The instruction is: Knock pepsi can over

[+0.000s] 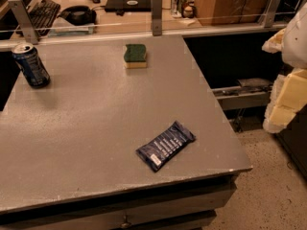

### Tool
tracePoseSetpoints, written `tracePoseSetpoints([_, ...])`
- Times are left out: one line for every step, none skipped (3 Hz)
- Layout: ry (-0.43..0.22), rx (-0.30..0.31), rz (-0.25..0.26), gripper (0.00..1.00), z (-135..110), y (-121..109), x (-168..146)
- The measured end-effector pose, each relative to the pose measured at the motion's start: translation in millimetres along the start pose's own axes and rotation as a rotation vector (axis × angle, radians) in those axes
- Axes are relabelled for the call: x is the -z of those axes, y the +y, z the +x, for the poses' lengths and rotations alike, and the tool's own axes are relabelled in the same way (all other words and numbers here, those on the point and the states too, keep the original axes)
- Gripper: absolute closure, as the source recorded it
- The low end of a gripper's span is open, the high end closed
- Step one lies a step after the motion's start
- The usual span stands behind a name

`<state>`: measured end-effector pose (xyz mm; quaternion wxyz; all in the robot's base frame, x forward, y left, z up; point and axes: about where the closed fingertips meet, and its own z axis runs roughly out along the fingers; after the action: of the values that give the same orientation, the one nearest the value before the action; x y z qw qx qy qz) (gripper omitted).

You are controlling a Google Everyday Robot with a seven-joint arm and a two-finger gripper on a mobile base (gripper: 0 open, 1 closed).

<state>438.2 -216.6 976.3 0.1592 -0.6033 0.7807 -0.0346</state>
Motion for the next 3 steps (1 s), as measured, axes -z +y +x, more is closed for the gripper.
tracePoseSetpoints([-0.005, 0.002, 0.004, 0.0, -2.1, -0.7, 0.3])
tracePoseSetpoints([-0.148, 0.07, -0.015, 0.0, -87.9, -26.6, -28.1])
tracePoseSetpoints([-0.281, 0.105, -0.027, 0.0, -166.5, -51.6, -52.6])
